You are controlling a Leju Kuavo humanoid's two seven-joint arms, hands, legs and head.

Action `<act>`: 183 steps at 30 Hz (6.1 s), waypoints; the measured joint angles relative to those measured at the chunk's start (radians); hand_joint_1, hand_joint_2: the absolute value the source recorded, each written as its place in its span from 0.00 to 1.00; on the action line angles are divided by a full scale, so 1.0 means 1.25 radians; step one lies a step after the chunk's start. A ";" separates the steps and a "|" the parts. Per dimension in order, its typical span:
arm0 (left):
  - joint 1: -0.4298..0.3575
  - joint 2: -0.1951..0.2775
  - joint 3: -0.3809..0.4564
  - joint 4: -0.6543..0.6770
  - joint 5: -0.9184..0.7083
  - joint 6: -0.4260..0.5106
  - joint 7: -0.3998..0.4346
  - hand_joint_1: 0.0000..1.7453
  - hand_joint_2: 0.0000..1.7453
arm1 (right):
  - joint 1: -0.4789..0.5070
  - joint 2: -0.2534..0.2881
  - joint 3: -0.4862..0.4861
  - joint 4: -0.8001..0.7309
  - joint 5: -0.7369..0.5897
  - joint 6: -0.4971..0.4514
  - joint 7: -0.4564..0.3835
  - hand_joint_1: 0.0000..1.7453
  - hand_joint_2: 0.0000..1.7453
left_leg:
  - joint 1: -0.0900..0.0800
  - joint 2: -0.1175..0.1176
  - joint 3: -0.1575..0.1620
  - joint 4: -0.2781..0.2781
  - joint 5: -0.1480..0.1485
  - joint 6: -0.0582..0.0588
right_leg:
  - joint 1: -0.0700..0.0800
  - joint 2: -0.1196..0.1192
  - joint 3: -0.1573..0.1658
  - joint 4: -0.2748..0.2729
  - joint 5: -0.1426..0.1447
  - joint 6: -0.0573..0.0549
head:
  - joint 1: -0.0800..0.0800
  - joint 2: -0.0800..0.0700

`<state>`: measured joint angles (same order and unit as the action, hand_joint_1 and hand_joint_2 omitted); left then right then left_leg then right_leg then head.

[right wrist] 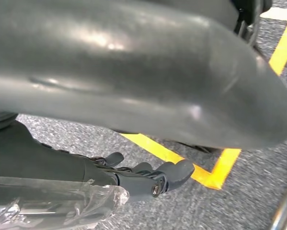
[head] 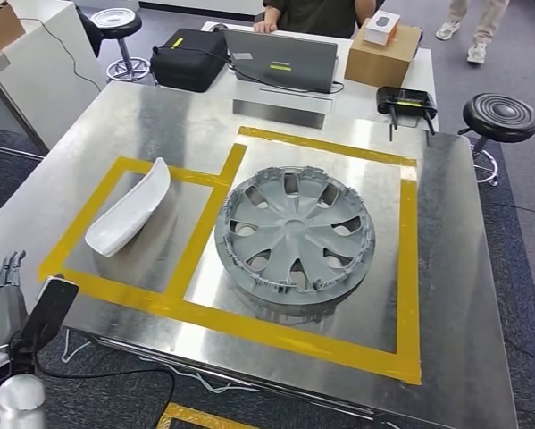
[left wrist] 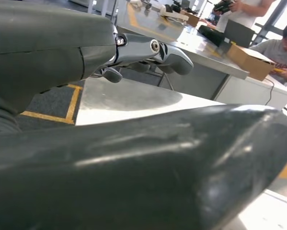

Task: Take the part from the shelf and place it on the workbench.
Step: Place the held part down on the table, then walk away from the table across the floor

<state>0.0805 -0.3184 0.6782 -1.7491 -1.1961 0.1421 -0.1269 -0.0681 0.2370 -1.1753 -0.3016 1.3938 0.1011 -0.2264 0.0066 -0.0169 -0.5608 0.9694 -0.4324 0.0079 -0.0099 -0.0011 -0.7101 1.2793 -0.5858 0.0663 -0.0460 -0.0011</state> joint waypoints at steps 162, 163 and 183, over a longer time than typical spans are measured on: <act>-0.099 0.103 0.316 1.168 -0.091 -0.146 0.018 0.00 0.00 | 0.033 0.053 0.019 -0.108 0.142 0.000 -0.005 0.00 0.00 | 0.007 -0.093 0.016 0.016 -0.041 -0.037 | -0.003 0.052 0.118 -0.192 0.077 -0.025 | 0.014 0.000; -0.098 0.103 0.316 1.168 -0.091 -0.147 0.017 0.00 0.00 | 0.033 0.053 0.020 -0.109 0.142 0.000 -0.005 0.00 0.00 | 0.007 -0.081 0.016 0.020 -0.043 -0.041 | -0.002 0.045 0.125 -0.196 0.074 -0.031 | 0.012 0.000; -0.095 0.107 0.316 1.172 -0.098 -0.150 0.017 0.00 0.00 | 0.041 0.056 0.035 -0.123 0.143 0.004 -0.005 0.00 0.00 | -0.007 -0.006 0.005 0.008 -0.018 0.014 | 0.010 -0.002 0.114 0.032 -0.056 -0.004 | 0.009 0.000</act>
<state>-0.0383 -0.1841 1.0731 -0.2836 -1.3180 -0.0457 -0.1061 -0.0168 0.3068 -1.1314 -0.4551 1.5724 0.1065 -0.2328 -0.0016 -0.0246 -0.5542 0.9788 -0.4543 0.0260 0.0030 -0.0039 -0.5673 1.3190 -0.6555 0.0610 -0.0352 -0.0009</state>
